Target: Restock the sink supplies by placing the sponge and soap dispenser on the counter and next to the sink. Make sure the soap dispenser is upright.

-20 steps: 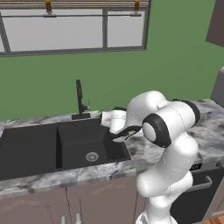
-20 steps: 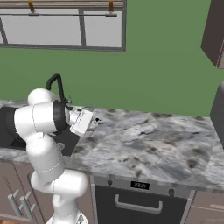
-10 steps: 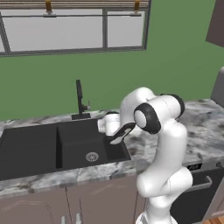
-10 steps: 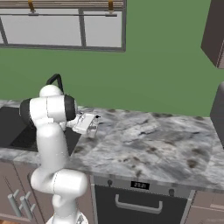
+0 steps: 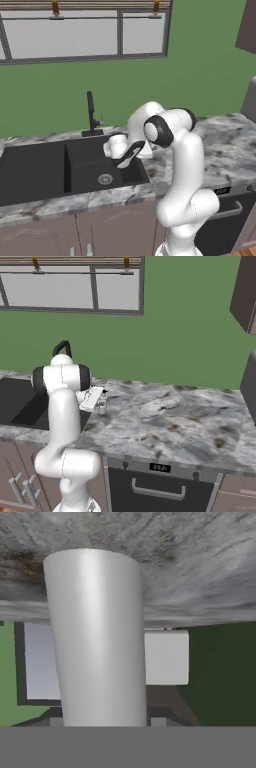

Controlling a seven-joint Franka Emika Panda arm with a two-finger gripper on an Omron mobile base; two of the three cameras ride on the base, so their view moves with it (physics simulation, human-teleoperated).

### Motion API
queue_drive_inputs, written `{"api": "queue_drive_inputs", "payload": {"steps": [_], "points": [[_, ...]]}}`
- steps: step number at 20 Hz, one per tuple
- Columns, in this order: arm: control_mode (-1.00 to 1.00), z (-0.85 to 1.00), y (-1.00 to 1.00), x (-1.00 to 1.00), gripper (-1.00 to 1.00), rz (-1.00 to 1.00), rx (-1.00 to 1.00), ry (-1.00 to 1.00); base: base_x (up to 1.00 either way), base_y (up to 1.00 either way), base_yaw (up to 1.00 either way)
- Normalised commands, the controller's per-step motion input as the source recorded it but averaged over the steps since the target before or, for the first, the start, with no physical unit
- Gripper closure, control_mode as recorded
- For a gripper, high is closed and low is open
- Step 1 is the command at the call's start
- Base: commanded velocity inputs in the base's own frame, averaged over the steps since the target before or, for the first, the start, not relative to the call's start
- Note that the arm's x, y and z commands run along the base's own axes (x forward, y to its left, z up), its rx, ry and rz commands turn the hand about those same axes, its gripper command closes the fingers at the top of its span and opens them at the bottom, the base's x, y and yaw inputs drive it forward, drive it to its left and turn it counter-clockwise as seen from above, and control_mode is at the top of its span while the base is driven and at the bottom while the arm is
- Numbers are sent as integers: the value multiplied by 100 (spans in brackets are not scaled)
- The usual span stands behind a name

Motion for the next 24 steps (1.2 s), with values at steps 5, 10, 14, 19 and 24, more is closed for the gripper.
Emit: {"api": "queue_drive_inputs", "payload": {"steps": [5, 10, 14, 19, 24], "points": [[-100, -50, 0, 41, 100, -4, -16, -3, 0, 0, 0], [-100, -44, 2, 19, 100, 0, -1, -5, 0, 0, 0], [-100, -50, 0, -15, -100, 0, 0, -17, 0, 0, 0], [-100, -11, 0, -2, -100, 0, 0, -8, 0, 0, 0], [-100, -8, 0, 0, -100, 0, 0, -8, 0, 0, 0]]}}
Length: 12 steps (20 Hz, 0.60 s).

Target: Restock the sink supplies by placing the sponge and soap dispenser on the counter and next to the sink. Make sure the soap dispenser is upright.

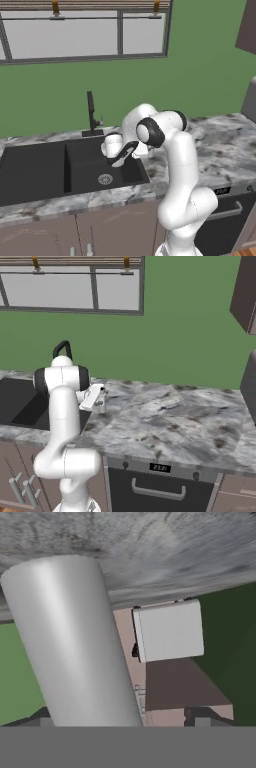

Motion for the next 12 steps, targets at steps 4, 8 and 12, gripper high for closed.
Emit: {"api": "queue_drive_inputs", "payload": {"steps": [4, 8, 12], "points": [[-100, -1, 1, 0, -100, 0, 0, -5, 0, 0, 0], [-100, 0, 8, 0, -100, 0, 0, -1, 0, 0, 0], [-100, 0, 11, 0, -100, 0, 0, -3, 0, 0, 0]]}}
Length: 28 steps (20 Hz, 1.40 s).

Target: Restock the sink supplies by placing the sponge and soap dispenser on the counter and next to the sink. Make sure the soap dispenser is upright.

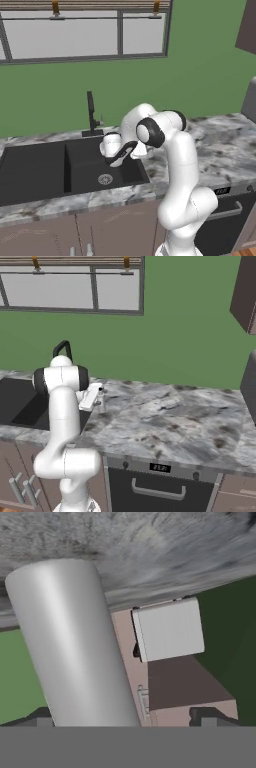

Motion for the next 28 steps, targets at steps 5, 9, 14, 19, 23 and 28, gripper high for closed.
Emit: {"api": "queue_drive_inputs", "payload": {"steps": [5, 9, 14, 19, 23, 28], "points": [[-100, 0, 3, -1, -100, 0, 0, -3, 0, 0, 0], [-100, 0, 9, -13, -100, 0, 0, -8, 0, 0, 0], [-100, 0, 23, -16, -100, 0, 0, -8, 0, 0, 0], [-100, 14, 39, -25, -100, 0, 0, -13, 0, 0, 0], [-100, 38, 41, -61, -100, 0, -2, -25, 0, 0, 0], [-100, 21, 18, -97, -100, 0, -2, -39, 0, 0, 0]]}}
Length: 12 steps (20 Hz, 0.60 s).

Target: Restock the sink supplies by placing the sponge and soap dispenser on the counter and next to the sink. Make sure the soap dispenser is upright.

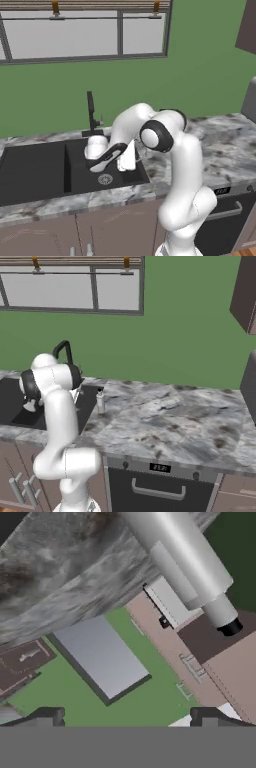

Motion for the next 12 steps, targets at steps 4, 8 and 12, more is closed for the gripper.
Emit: {"api": "queue_drive_inputs", "payload": {"steps": [4, 8, 12], "points": [[-100, 14, 0, -100, -100, 0, 0, -47, 0, 0, 0], [-100, 40, -3, -100, -100, 0, 0, -50, 0, 0, 0], [-100, 46, -10, -100, -100, 0, 6, -47, 0, 0, 0]]}}
